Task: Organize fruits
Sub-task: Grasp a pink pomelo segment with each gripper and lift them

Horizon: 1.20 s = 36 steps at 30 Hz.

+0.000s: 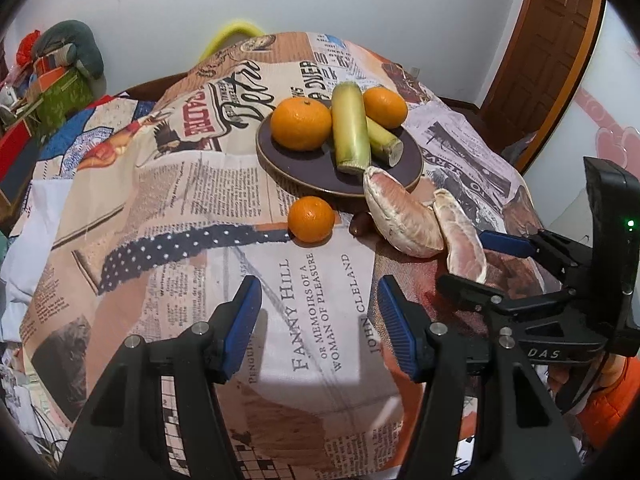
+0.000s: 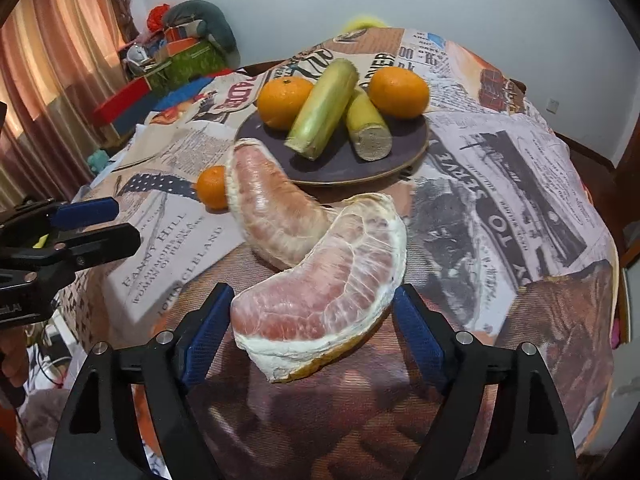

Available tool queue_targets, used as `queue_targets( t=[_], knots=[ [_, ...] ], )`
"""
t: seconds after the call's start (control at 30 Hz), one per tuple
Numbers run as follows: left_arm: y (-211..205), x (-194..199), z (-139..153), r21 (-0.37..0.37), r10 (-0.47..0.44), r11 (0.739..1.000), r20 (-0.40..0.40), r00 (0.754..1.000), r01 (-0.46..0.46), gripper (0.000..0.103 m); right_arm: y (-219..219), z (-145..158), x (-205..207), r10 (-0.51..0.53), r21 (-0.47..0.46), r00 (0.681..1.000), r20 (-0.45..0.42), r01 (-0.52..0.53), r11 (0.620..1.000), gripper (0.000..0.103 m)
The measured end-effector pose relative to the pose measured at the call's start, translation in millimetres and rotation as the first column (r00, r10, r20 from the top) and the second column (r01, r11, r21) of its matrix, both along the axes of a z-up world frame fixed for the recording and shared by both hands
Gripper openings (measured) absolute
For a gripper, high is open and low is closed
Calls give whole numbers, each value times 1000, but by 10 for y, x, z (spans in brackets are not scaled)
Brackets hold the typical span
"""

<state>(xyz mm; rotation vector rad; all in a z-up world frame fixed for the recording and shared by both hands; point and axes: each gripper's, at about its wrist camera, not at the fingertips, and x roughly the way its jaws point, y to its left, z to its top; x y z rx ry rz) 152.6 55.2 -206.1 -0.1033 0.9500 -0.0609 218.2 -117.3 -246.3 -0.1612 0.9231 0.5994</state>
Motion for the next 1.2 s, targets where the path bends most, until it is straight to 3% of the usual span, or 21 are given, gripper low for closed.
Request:
queue_targets(
  t=[0.17, 0.3, 0.6, 0.7, 0.83, 0.97, 1.2],
  knots=[
    [-117, 80, -78, -12, -27, 1000, -19, 999, 27, 60, -222, -51, 25, -33, -40, 999, 8, 34, 999, 78],
    [-261, 164, -141, -15, -63, 998, -34, 997, 62, 60, -485, -91, 79, -80, -64, 997, 7, 81, 995, 71],
    [-567, 389, -308, -42, -115, 993, -84, 990, 112, 60, -597, 4, 101, -65, -21, 998, 3, 65, 998, 71],
    [-650, 453, -348, -33, -115, 993, -96, 989, 113, 71, -549, -15, 189, -56, -7, 998, -5, 56, 998, 71],
    [-705, 590, -394, -41, -91, 995, -107, 990, 87, 76, -531, -80, 250, -47, -7, 999, -11, 47, 999, 71],
    [-730, 714, -420, -59, -54, 997, -112, 992, 48, 85, -571, -79, 244, -29, 1, 1000, -3, 29, 1000, 66],
    [-764, 804, -457, -28, -15, 1000, -85, 996, 12, 87, -671, -65, 233, -24, 29, 1000, -7, 24, 999, 48]
  ],
)
